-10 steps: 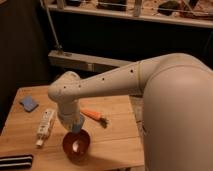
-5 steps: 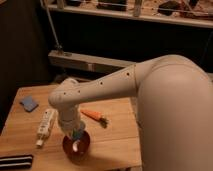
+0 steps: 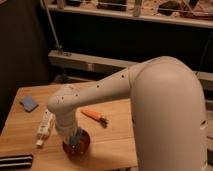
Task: Place the ceramic cup in the ceramic bowl
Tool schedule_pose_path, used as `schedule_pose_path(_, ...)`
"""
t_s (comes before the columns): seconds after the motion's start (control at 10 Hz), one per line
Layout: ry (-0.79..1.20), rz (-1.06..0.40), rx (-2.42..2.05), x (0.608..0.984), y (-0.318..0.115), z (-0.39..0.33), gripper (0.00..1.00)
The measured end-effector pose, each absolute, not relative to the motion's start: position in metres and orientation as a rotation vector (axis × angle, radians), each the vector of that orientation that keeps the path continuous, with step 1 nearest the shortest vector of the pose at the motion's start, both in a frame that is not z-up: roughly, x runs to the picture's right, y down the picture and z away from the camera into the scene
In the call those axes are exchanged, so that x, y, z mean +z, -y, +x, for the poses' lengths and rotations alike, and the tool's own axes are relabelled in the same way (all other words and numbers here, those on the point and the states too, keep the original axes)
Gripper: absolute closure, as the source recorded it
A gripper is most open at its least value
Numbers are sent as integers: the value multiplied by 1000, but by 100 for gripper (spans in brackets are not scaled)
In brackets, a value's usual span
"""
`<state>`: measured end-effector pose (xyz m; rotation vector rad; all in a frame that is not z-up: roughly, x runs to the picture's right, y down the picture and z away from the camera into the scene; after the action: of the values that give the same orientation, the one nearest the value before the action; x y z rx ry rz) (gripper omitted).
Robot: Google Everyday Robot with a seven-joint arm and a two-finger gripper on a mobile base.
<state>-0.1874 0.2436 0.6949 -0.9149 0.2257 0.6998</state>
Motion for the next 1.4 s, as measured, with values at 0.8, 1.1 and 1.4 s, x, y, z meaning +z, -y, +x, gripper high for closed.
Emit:
schedule_pose_path(0.8, -325, -835, 723, 727, -260, -180, 64)
schedule_pose_path(1.1, -358, -837, 737, 729, -257, -179, 32)
schedule_pose_path(1.4, -377, -835, 749, 732, -251, -179, 20)
